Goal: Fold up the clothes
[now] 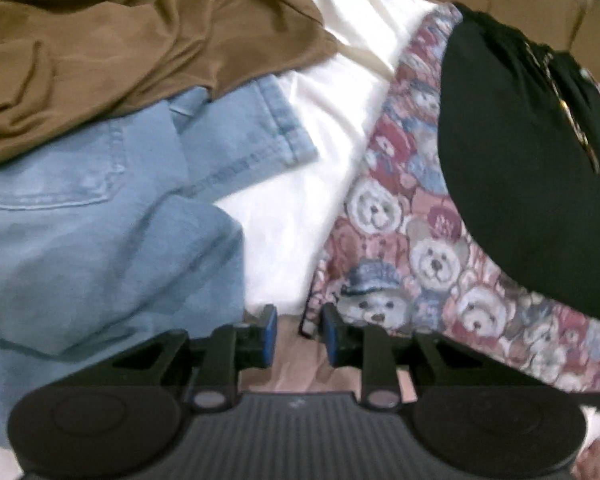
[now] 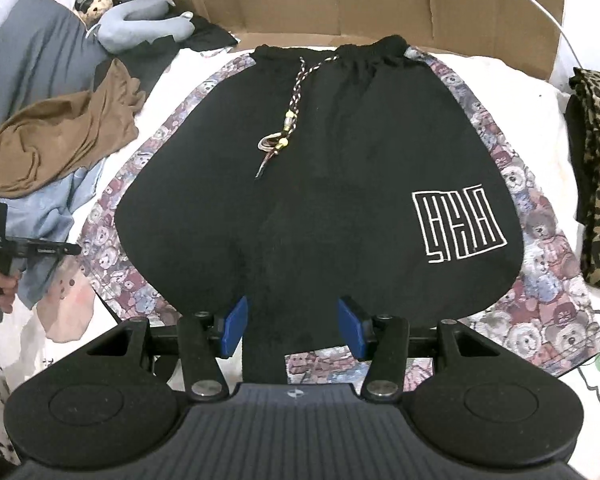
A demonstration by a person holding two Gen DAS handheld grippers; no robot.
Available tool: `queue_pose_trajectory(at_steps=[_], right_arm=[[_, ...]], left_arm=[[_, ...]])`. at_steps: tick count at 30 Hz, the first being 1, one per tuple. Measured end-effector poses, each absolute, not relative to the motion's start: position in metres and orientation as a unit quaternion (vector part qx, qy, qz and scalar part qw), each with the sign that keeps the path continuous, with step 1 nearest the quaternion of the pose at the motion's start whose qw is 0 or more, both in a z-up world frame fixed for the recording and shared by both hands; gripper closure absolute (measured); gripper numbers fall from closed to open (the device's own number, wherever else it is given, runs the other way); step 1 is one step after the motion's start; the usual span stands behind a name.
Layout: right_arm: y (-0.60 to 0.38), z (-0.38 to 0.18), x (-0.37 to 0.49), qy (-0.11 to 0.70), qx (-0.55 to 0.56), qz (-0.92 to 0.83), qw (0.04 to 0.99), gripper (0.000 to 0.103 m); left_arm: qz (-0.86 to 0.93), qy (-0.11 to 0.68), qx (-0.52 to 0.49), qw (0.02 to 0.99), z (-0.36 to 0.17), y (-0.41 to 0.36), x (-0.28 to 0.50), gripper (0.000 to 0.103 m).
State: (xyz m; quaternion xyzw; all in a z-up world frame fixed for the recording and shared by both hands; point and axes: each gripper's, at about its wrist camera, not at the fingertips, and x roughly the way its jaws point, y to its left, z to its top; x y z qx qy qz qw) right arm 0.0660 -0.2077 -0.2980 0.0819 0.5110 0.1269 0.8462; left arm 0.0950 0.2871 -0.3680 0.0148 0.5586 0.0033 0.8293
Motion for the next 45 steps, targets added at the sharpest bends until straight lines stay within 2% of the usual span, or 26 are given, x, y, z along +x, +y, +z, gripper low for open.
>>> queue_pose_trajectory(at_steps=[9, 11, 13, 22, 25, 36, 45], right_arm=[[-0.196, -0.304, 0.063, 0.524, 0.077, 0.140, 0.837, 0.047], [-0.196, -0.303, 0.064, 0.522, 0.078, 0.141, 0.838, 0.047], [-0.195, -0.302, 0.064, 0.519, 0.082, 0.146, 0.838, 0.047], [-0.184, -0.302, 0.067, 0.505, 0.081, 0.160, 0.844, 0.047], [-0.181, -0.302, 0.069, 0.498, 0.079, 0.161, 0.848, 0.051], [-0.168, -0.308, 0.074, 0.496, 0.104, 0.171, 0.845, 0.052], [-0.157, -0.304, 0.082, 0.476, 0.118, 0.188, 0.851, 0.052]], left_arm=[[0.004, 0.551, 0.005, 0.834, -0.370, 0.286, 0.087, 0.078], [-0.005, 0.552, 0.019, 0.834, -0.370, 0.283, 0.087, 0.082], [-0.013, 0.555, 0.012, 0.832, -0.369, 0.283, 0.088, 0.093], [-0.020, 0.554, -0.016, 0.832, -0.357, 0.287, 0.083, 0.096], [-0.040, 0.550, -0.034, 0.833, -0.347, 0.283, 0.079, 0.096], [-0.086, 0.538, -0.013, 0.838, -0.311, 0.235, 0.097, 0.097], [-0.139, 0.525, -0.060, 0.837, -0.280, 0.203, 0.097, 0.098]])
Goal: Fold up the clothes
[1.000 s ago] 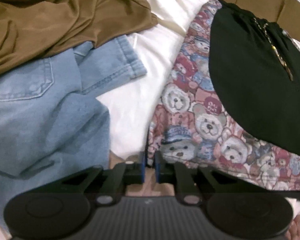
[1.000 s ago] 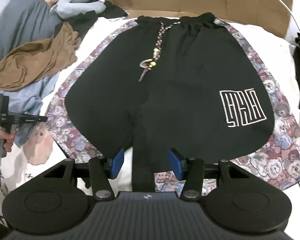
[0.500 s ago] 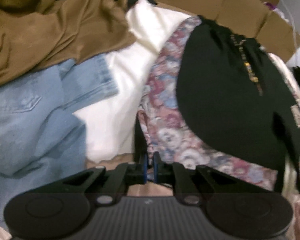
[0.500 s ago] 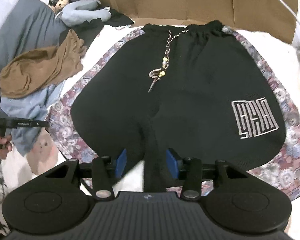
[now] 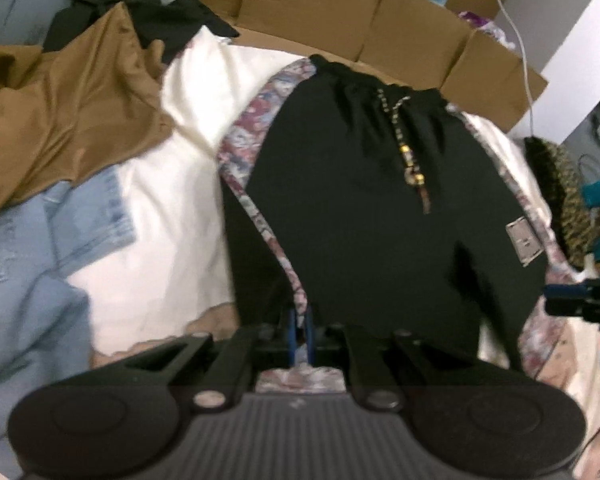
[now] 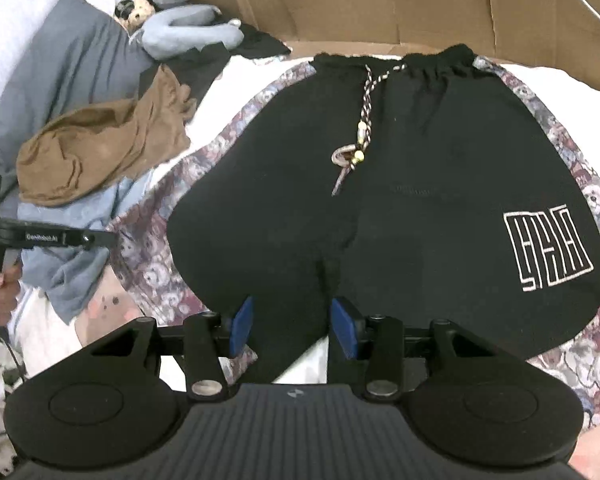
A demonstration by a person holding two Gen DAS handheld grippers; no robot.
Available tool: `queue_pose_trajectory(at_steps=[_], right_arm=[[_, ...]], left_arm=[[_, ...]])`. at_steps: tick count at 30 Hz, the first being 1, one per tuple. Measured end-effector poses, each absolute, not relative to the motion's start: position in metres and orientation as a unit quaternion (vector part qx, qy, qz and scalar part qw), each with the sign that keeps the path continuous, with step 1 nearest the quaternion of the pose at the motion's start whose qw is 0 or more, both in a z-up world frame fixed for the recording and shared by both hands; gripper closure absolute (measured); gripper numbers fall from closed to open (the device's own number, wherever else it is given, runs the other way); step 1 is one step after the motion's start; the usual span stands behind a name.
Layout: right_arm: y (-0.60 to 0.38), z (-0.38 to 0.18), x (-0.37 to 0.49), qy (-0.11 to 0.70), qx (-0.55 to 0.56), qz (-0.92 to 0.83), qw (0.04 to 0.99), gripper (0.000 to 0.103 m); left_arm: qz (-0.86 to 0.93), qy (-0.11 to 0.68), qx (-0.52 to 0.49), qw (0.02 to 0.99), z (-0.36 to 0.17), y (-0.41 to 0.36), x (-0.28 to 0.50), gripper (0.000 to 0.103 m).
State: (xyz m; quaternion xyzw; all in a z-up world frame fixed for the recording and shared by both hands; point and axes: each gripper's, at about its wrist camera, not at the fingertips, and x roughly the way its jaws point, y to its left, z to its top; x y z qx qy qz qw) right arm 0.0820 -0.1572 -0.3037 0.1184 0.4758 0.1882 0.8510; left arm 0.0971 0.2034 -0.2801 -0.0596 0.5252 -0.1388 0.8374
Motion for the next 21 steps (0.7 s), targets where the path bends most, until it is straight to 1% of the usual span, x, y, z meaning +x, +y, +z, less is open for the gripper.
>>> queue_pose_trajectory(at_steps=[11, 16, 21], right_arm=[[-0.106, -0.303, 0.089, 0.457, 0.121, 0.244, 0.847, 0.052], [-0.085, -0.302, 0.101, 0.434, 0.135, 0.259, 0.852, 0.052], [-0.071, -0.300, 0.113, 0.418, 0.124, 0.263, 0.860, 0.052]], left_arm=[[-0.192, 0.533, -0.113, 0.816, -0.274, 0.149, 0.119, 0.098], [-0.201, 0.534, -0.144, 0.809, -0.273, 0.132, 0.127, 0.098], [-0.215, 0.532, -0.159, 0.804, -0.267, 0.118, 0.130, 0.098]])
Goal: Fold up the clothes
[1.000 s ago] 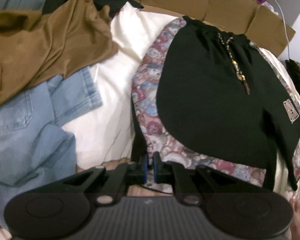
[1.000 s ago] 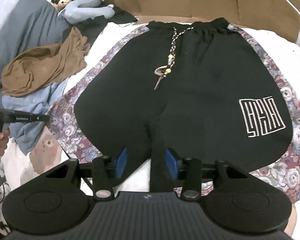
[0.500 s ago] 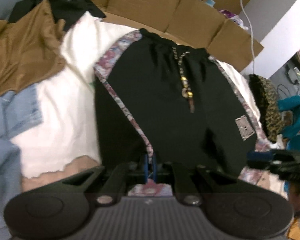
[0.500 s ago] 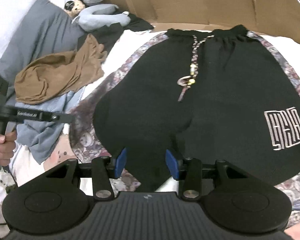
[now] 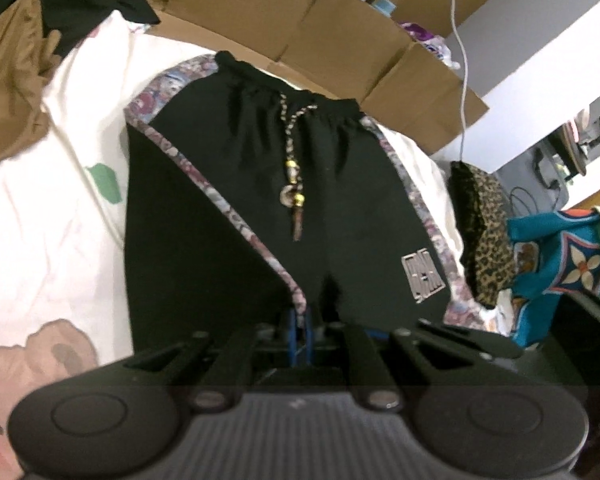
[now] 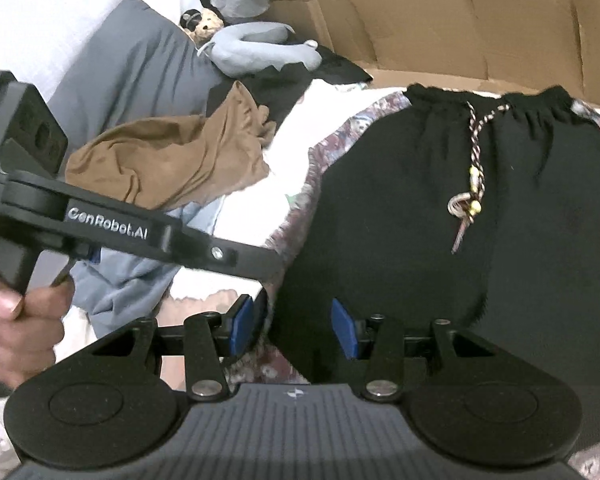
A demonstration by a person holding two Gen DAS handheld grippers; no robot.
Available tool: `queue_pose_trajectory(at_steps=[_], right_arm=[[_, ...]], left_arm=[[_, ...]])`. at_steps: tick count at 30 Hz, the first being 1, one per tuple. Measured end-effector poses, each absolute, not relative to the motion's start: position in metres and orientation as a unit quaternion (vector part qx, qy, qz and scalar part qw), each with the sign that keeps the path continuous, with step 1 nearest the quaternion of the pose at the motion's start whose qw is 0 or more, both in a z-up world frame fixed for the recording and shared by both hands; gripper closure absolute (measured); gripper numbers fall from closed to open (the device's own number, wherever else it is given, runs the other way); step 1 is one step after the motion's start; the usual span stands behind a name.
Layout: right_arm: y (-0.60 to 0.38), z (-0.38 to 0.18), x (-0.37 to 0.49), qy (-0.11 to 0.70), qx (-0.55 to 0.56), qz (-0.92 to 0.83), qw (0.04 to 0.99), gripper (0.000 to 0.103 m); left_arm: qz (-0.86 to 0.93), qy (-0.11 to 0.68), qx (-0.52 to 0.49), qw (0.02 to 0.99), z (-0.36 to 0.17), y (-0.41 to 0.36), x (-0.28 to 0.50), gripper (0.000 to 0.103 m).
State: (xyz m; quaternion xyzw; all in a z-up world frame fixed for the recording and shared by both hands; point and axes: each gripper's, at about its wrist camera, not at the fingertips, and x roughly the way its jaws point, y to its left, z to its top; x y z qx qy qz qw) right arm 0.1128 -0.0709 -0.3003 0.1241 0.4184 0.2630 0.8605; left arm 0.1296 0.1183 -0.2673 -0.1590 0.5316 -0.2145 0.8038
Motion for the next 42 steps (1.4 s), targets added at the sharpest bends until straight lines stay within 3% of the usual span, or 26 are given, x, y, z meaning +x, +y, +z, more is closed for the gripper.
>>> queue_pose_trajectory(at_steps=[5, 7, 11, 12, 17, 19, 20, 42], right_arm=[[-0.068, -0.298, 0.119, 0.409, 0.115, 0.254, 0.869, 0.054], [-0.067, -0.302, 0.123, 0.413, 0.111, 0.249, 0.869, 0.070], [-0.068, -0.309, 0.127, 0.414, 0.117, 0.256, 0.866, 0.087], [-0.068, -0.310, 0.127, 0.411, 0.117, 0.257, 0.867, 0.100], [-0.076, -0.312, 0.126, 0.407, 0.107, 0.248, 0.873, 0.102], [-0.082, -0.315, 0.127, 0.414, 0.106, 0.238, 0.872, 0.102], [-0.085, -0.316, 0.127, 0.417, 0.107, 0.234, 0.872, 0.102], [-0.227, -0.307, 0.099, 0.427, 0.165, 0.071, 0.886, 0.102]], left_arm=[[-0.227, 0.530, -0.162, 0.801, -0.263, 0.107, 0.133, 0.098], [-0.232, 0.530, -0.169, 0.798, -0.262, 0.104, 0.133, 0.098], [-0.240, 0.526, -0.177, 0.796, -0.259, 0.099, 0.132, 0.098], [-0.242, 0.526, -0.177, 0.796, -0.258, 0.097, 0.131, 0.098], [-0.247, 0.523, -0.171, 0.798, -0.254, 0.091, 0.128, 0.096], [-0.241, 0.519, -0.144, 0.807, -0.250, 0.088, 0.125, 0.084], [-0.239, 0.517, -0.134, 0.811, -0.248, 0.087, 0.124, 0.084], [-0.178, 0.581, -0.119, 0.785, -0.313, 0.084, 0.109, 0.083]])
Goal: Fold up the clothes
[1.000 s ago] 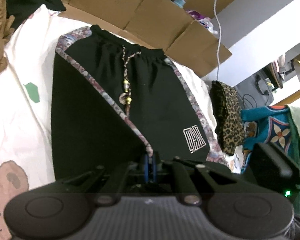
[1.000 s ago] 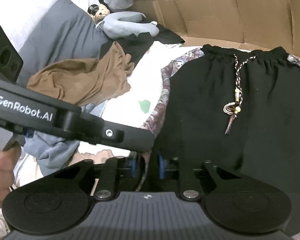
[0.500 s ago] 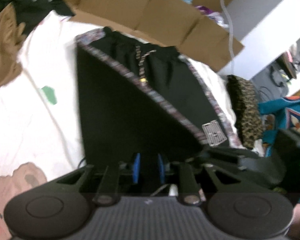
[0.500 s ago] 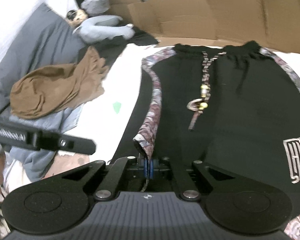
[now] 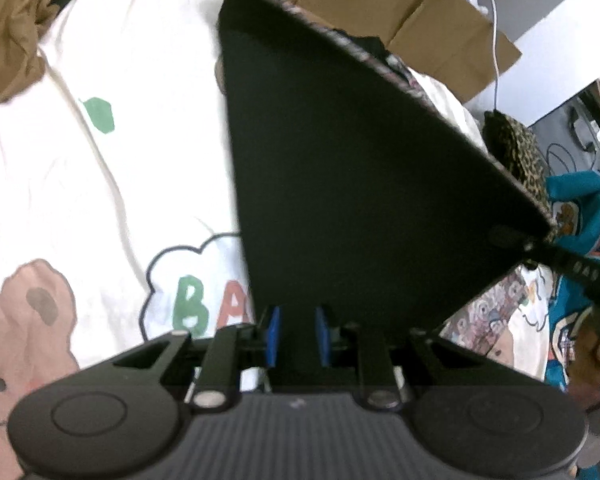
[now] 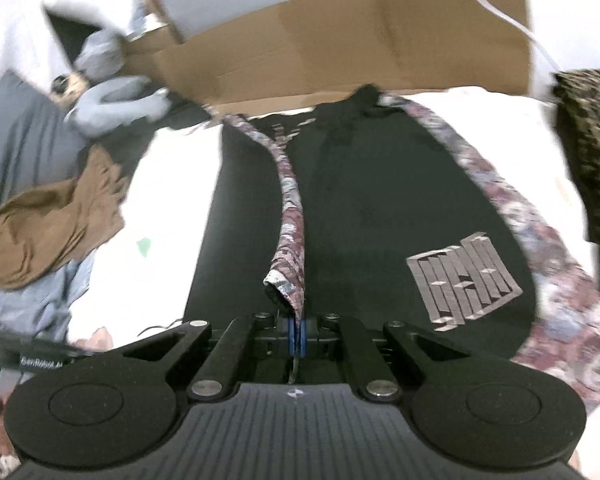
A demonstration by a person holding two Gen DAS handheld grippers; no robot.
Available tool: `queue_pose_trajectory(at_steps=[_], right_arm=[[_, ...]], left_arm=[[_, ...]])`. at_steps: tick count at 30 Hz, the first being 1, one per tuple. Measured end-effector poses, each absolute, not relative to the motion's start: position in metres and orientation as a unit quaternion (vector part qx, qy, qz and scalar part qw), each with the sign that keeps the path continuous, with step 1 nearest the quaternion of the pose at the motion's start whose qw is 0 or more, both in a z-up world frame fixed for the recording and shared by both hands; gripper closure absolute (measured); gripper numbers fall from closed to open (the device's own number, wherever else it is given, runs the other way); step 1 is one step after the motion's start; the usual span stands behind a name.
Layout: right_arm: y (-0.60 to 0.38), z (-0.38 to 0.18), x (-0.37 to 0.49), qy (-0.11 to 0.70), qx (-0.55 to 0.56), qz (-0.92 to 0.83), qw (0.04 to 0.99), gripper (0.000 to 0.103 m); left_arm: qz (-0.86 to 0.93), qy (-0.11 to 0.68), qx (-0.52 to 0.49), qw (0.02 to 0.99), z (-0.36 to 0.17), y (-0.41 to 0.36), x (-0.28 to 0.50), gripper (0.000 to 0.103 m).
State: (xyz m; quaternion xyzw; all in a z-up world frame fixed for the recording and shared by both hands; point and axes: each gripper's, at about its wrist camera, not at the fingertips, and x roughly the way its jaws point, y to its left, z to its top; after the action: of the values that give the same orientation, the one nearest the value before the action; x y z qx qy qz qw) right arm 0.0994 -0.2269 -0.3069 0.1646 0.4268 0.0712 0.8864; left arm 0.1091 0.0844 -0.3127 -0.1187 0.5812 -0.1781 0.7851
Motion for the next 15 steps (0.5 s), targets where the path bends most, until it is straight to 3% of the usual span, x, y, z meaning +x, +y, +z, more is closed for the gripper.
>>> queue_pose_trajectory(at_steps=[15], right_arm=[[-0.296, -0.290, 0.071, 0.429, 0.221, -0.013, 0.876, 0.102]], left_arm=[[-0.194, 0.612, -0.131, 0.756, -0.331, 0.071, 0.100, 0.083]])
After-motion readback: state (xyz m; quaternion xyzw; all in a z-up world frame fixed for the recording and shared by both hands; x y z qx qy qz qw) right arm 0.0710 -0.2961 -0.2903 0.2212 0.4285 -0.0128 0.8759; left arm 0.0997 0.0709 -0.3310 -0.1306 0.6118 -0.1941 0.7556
